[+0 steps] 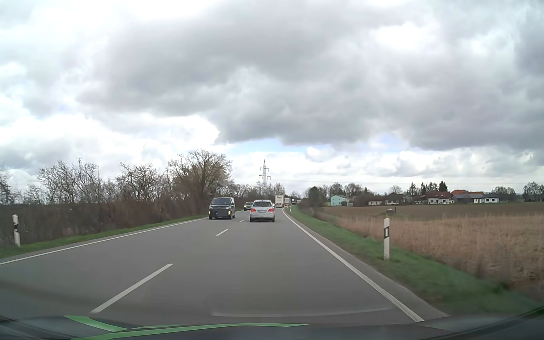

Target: Follow the waypoints while adhering to traffic rules and regulations

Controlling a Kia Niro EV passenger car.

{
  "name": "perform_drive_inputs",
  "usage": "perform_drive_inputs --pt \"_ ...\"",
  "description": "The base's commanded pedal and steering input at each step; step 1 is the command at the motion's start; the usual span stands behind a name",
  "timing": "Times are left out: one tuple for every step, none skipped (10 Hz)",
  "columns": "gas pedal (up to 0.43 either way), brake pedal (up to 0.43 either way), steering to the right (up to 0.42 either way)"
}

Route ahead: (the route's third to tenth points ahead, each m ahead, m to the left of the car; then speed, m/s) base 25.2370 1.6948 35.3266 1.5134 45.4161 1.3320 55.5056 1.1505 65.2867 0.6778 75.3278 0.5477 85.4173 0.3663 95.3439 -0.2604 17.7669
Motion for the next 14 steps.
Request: perform_drive_inputs --pt "0.138 0.0 0.001" --pt "0.138 0.0 0.001" --pt "0.138 0.0 0.001" --pt "0.138 0.0 0.001" --pt "0.138 0.0 0.001" --pt "0.138 0.0 0.001" --pt "0.138 0.0 0.001" --pt "0.138 0.0 0.001" --pt "0.138 0.0 0.001" --pt "0.138 0.0 0.001" --pt "0.138 0.0 0.001" --pt "0.138 0.0 0.001" --pt "0.138 0.0 0.001" --pt "0.138 0.0 0.001"
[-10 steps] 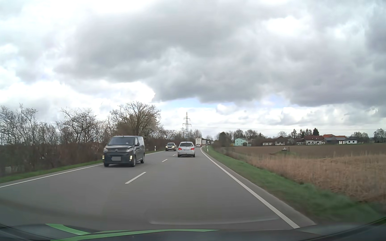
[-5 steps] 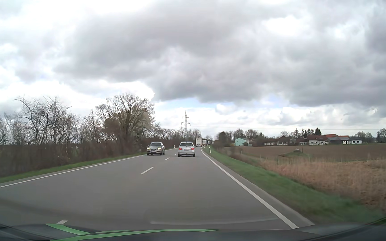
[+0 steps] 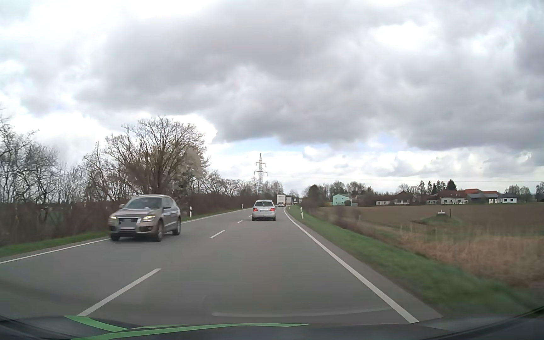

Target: Follow the waypoints while adhering to traffic rules and regulations

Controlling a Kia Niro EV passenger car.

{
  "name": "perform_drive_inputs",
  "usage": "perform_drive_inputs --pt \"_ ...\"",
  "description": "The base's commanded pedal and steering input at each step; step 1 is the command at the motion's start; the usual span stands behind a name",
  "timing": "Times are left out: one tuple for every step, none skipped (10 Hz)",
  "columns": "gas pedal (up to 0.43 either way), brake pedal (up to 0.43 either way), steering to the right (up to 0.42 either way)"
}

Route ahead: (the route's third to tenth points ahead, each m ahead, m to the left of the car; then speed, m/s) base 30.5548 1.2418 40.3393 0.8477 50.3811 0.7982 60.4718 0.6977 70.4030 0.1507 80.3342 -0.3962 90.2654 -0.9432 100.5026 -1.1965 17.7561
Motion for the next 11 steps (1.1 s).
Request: perform_drive_inputs --pt "0.138 0.0 0.001" --pt "0.138 0.0 0.0" --pt "0.138 0.0 0.001" --pt "0.138 0.0 0.001" --pt "0.138 0.0 0.001" --pt "0.138 0.0 0.001" --pt "0.138 0.0 0.001" --pt "0.138 0.0 0.001" --pt "0.138 0.0 0.001" --pt "0.138 0.0 0.002" --pt "0.15 0.0 0.002"
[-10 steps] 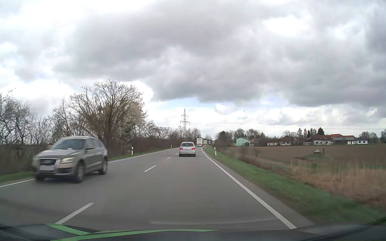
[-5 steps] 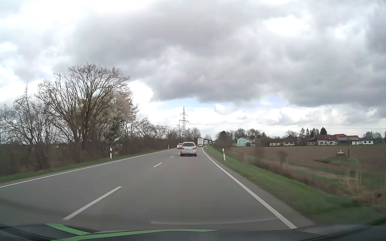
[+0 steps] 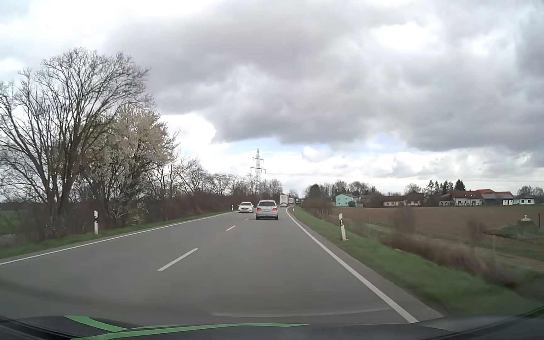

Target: Follow the waypoints while adhering to traffic rules and regulations

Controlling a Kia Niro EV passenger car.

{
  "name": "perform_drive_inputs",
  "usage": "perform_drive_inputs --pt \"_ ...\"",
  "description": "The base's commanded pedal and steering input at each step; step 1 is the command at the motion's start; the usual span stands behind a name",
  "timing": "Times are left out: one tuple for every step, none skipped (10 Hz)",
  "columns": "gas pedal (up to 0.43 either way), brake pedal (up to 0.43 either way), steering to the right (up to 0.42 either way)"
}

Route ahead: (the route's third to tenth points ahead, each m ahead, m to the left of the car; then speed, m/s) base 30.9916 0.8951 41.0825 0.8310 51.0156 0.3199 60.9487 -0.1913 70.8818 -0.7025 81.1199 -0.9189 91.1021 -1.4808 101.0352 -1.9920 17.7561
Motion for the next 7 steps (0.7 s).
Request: perform_drive_inputs --pt "0.157 0.0 0.002" --pt "0.169 0.0 0.002" --pt "0.169 0.0 0.002" --pt "0.189 0.0 0.001" --pt "0.197 0.0 0.001" --pt "0.197 0.0 0.001" --pt "0.22 0.0 0.001"
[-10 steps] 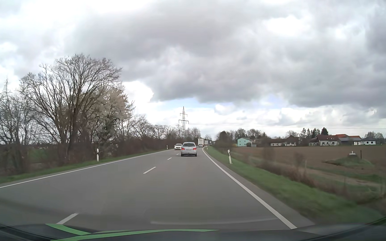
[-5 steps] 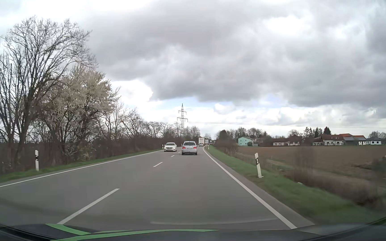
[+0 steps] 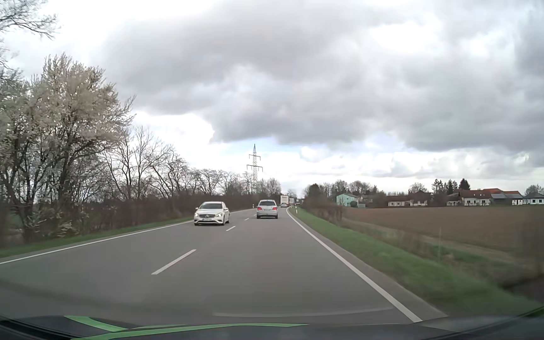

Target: Follow the waypoints while adhering to traffic rules and regulations

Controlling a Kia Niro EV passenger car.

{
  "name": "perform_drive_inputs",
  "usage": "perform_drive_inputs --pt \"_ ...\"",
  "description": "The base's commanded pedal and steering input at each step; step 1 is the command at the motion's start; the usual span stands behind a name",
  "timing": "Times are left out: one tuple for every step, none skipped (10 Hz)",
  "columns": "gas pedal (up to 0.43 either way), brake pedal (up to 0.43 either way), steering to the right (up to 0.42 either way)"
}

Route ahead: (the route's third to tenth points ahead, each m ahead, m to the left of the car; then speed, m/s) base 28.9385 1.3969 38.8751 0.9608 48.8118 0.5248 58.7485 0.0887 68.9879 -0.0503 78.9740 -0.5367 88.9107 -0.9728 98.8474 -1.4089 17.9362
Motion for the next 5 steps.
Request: perform_drive_inputs --pt "0.22 0.0 0.001" --pt "0.228 0.0 0.001" --pt "0.228 0.0 0.001" --pt "0.228 0.0 0.001" --pt "0.24 0.0 0.002"
